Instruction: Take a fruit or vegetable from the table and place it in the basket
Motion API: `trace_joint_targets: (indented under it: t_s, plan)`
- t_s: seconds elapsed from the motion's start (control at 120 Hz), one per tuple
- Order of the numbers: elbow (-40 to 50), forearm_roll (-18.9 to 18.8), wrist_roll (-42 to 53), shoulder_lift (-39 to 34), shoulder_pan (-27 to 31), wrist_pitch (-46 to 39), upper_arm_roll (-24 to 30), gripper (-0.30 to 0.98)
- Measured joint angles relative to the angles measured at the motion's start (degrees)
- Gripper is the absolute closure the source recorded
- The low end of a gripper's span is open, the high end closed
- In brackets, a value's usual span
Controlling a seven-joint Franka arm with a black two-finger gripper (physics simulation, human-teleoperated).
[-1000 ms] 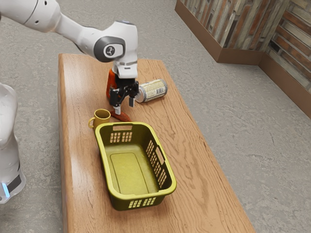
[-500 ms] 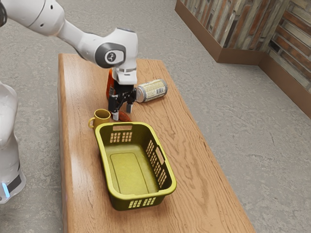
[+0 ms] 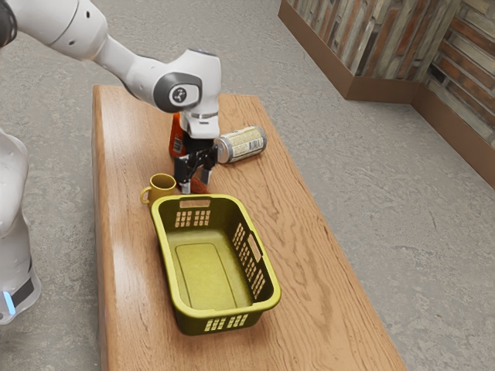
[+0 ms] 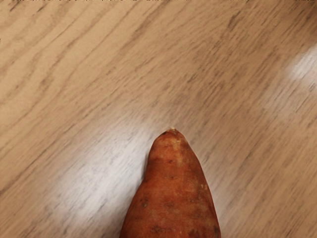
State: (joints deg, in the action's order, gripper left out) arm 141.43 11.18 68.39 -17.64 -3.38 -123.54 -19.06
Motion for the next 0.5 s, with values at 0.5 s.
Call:
trace_joint_targets:
  t_s: [0.5]
  plan:
    - [0.01, 0.63, 0.29, -0.25, -0.57, -1.22, -0.02, 0.23]
